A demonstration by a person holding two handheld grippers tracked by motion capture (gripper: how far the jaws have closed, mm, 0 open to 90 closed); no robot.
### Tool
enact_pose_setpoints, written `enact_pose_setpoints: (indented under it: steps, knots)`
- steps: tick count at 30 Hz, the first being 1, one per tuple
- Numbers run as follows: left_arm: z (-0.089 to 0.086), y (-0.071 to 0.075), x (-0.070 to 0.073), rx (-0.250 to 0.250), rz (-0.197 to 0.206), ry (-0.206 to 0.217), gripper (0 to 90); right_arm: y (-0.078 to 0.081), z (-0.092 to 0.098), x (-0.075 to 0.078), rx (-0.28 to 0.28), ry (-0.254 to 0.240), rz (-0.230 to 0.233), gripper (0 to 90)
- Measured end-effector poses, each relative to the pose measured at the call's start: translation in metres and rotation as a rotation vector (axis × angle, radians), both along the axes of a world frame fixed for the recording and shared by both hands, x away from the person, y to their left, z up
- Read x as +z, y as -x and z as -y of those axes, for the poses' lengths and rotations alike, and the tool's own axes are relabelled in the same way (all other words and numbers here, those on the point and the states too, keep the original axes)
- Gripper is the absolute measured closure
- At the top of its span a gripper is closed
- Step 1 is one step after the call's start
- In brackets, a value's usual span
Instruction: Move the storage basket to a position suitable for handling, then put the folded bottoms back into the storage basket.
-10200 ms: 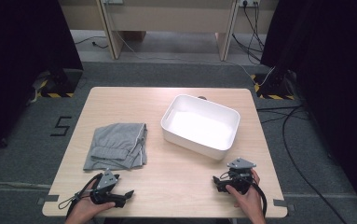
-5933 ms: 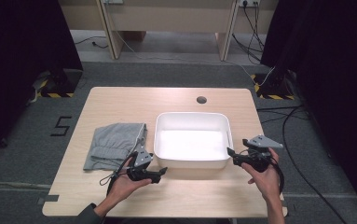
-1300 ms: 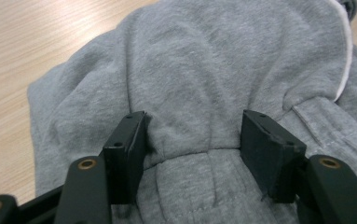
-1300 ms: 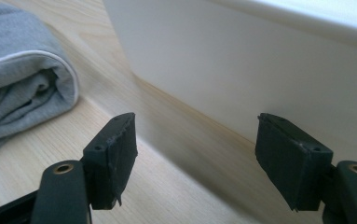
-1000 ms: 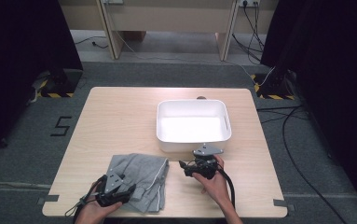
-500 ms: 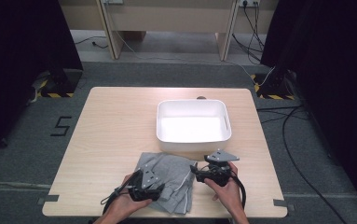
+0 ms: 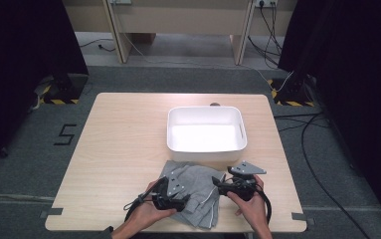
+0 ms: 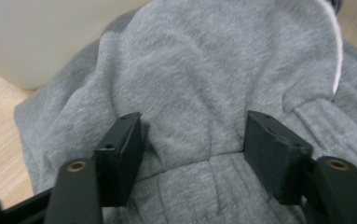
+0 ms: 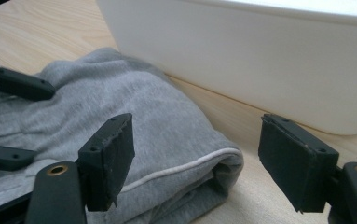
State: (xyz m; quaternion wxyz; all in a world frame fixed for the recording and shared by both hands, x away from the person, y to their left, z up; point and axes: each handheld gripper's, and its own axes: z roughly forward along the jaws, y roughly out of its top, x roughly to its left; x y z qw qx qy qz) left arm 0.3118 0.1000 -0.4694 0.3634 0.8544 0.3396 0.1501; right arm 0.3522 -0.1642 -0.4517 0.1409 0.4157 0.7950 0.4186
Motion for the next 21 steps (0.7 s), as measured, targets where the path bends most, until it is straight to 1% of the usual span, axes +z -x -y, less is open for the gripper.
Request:
enact_pose_setpoints:
  steps: [1, 2, 4, 6, 9, 11, 12, 13, 16, 18, 21]
  knots:
    - [-0.004, 0.0, 0.002, -0.002, -0.016, 0.02, 30.5, 0.0, 0.0, 0.0, 0.005, 0.004, 0.004, 27.6]
    - [-0.01, -0.001, 0.005, 0.001, -0.031, 0.048, 28.1, 0.0, 0.001, 0.0, 0.007, 0.006, 0.004, 27.5]
    - [-0.023, 0.0, 0.009, 0.014, -0.033, 0.083, 26.9, 0.0, 0.002, 0.0, 0.007, 0.008, 0.003, 27.4]
    - [-0.039, 0.0, 0.015, 0.047, -0.025, 0.126, 25.6, 0.0, 0.002, -0.001, 0.006, 0.009, -0.001, 27.3]
    - [-0.066, 0.0, 0.021, 0.107, -0.033, 0.182, 24.0, 0.001, 0.004, -0.002, 0.002, 0.013, -0.005, 27.2]
    - [-0.082, 0.001, 0.019, 0.135, -0.066, 0.226, 23.1, 0.003, 0.005, -0.003, 0.006, 0.018, -0.007, 27.2]
    - [-0.09, 0.001, 0.016, 0.151, -0.092, 0.25, 22.5, 0.003, 0.006, -0.004, 0.009, 0.02, -0.005, 27.2]
    - [-0.095, 0.001, 0.013, 0.162, -0.109, 0.265, 21.6, 0.004, 0.007, -0.003, 0.008, 0.017, -0.007, 27.2]
    - [-0.106, 0.003, 0.003, 0.183, -0.139, 0.278, 21.4, 0.004, 0.011, -0.003, -0.002, 0.017, -0.008, 26.9]
    - [-0.11, 0.007, -0.001, 0.181, -0.147, 0.278, 21.1, 0.005, 0.012, -0.004, -0.008, 0.019, -0.013, 26.8]
    - [-0.117, 0.014, -0.002, 0.187, -0.143, 0.281, 20.3, 0.006, 0.012, -0.003, -0.003, 0.018, -0.008, 26.9]
